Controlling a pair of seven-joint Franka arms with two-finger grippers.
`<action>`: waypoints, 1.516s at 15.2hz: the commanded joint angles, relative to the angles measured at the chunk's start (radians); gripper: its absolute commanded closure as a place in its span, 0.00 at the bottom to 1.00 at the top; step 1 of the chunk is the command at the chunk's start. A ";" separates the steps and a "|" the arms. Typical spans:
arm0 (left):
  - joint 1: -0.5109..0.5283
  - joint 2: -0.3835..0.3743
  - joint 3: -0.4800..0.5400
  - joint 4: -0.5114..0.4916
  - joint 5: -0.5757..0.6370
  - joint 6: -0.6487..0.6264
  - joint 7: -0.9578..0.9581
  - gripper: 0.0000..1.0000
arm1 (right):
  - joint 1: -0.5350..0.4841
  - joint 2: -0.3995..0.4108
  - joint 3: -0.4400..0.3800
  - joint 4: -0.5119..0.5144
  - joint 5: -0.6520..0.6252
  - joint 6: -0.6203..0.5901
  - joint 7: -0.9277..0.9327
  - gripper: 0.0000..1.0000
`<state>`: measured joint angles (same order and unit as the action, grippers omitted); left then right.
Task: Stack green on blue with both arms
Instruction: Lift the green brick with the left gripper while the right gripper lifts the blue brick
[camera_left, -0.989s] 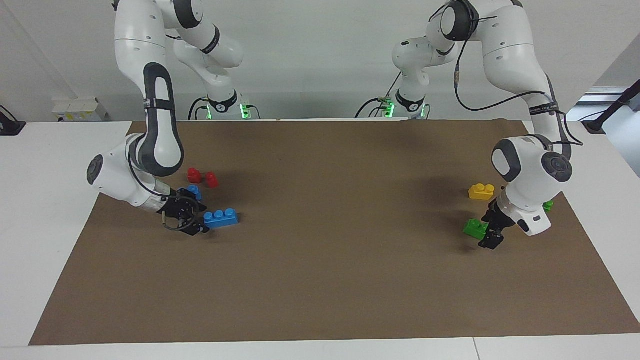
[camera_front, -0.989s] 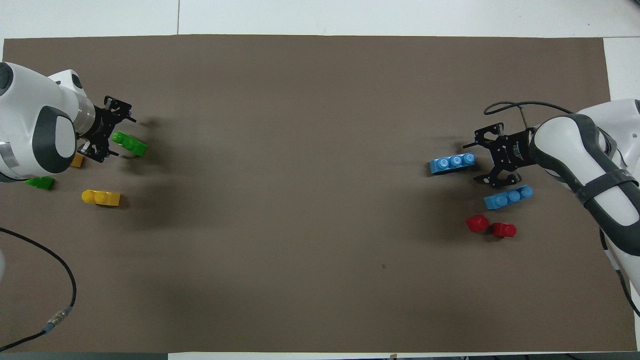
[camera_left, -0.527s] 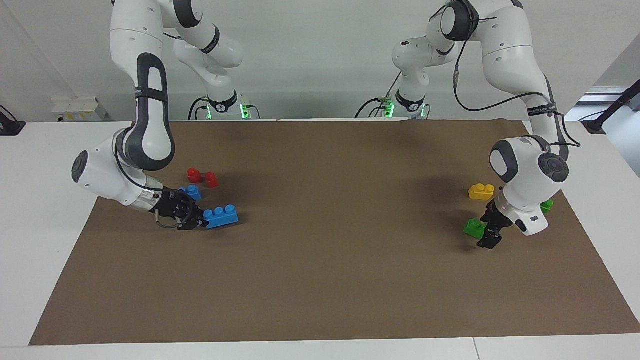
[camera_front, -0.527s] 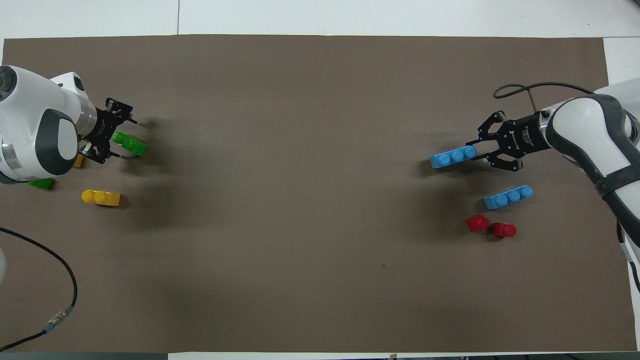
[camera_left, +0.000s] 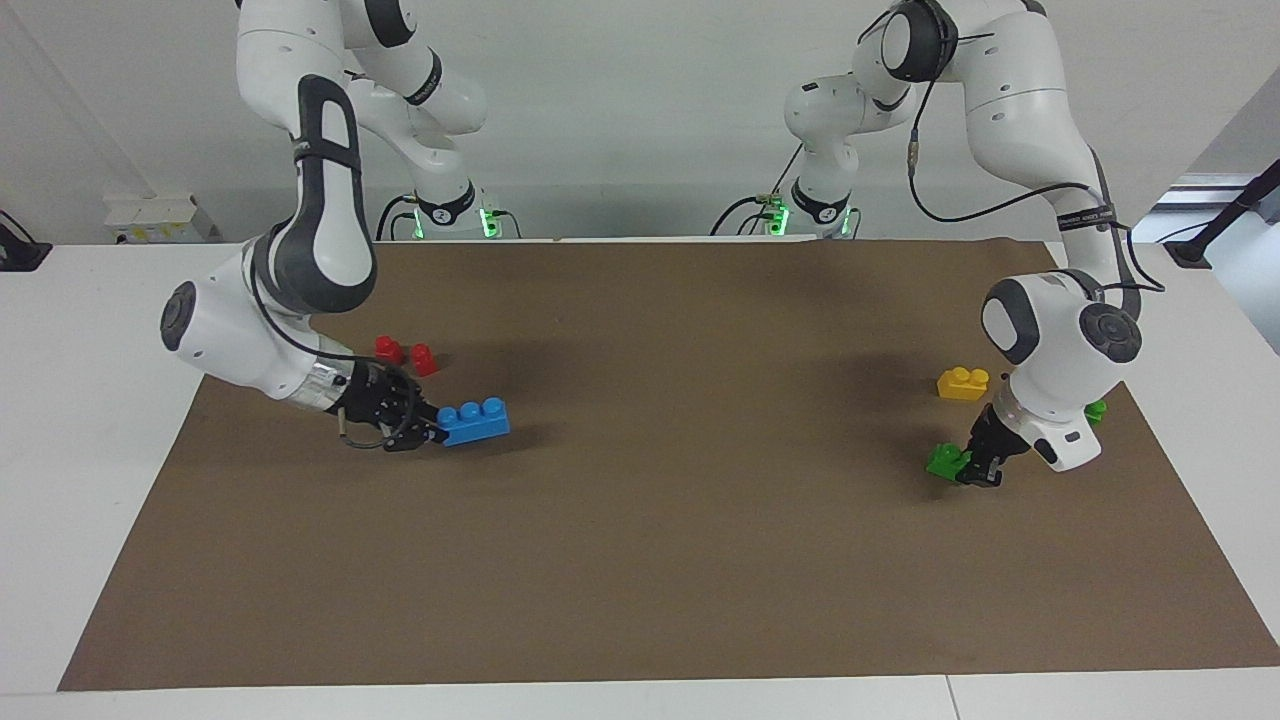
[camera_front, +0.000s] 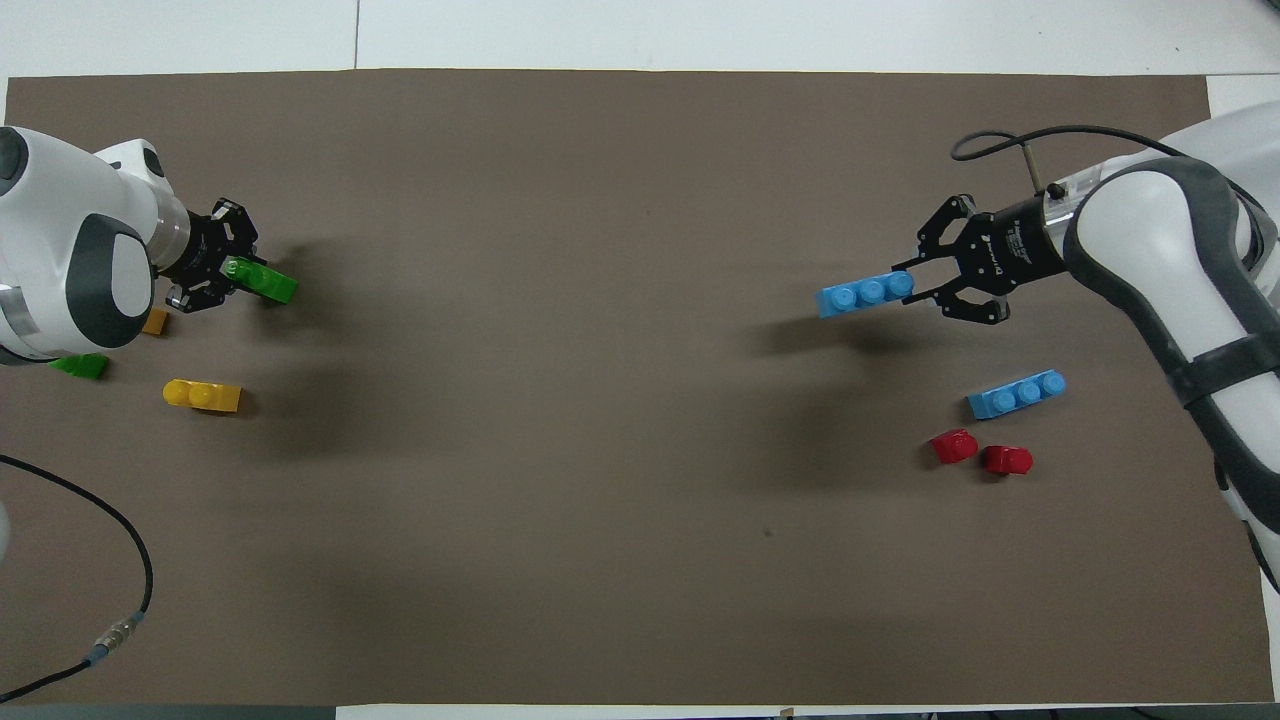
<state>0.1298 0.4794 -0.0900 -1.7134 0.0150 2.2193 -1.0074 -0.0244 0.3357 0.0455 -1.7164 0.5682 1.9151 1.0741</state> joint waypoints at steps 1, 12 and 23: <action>-0.004 -0.009 0.004 0.043 0.016 -0.056 -0.005 1.00 | 0.111 -0.021 -0.003 0.053 0.007 -0.016 0.205 1.00; -0.042 -0.269 -0.027 0.035 -0.026 -0.378 -0.250 1.00 | 0.481 -0.032 0.004 -0.170 0.028 0.440 0.509 1.00; -0.304 -0.361 -0.027 -0.081 -0.032 -0.284 -0.830 1.00 | 0.561 0.026 0.004 -0.261 0.203 0.642 0.336 1.00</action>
<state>-0.1286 0.1688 -0.1273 -1.7024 -0.0074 1.8561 -1.7572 0.5356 0.3658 0.0496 -1.9482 0.7169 2.5211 1.4787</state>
